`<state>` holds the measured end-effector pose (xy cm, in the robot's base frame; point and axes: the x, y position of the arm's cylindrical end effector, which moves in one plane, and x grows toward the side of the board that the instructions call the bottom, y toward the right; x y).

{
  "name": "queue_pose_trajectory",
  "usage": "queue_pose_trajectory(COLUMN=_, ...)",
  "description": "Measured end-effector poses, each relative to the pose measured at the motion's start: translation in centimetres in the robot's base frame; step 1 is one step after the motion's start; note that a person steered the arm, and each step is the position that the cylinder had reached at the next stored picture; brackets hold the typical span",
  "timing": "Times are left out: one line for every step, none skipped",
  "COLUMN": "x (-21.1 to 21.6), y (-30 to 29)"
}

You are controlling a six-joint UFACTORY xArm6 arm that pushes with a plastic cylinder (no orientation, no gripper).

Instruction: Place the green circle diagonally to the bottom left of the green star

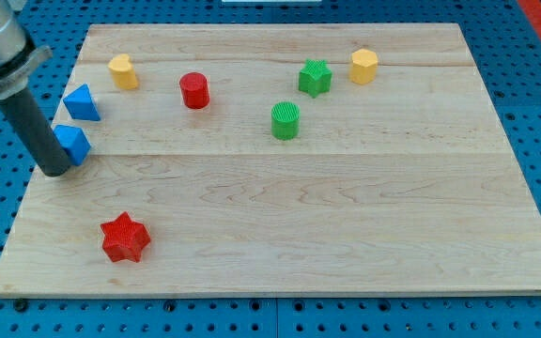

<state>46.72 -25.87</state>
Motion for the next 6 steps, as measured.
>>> queue_pose_trajectory(x=0.5, y=7.7)
queue_pose_trajectory(x=0.1, y=20.3)
queue_pose_trajectory(x=-1.2, y=29.9)
queue_pose_trajectory(x=-5.0, y=30.1)
queue_pose_trajectory(x=-6.1, y=25.7)
queue_pose_trajectory(x=-6.1, y=24.7)
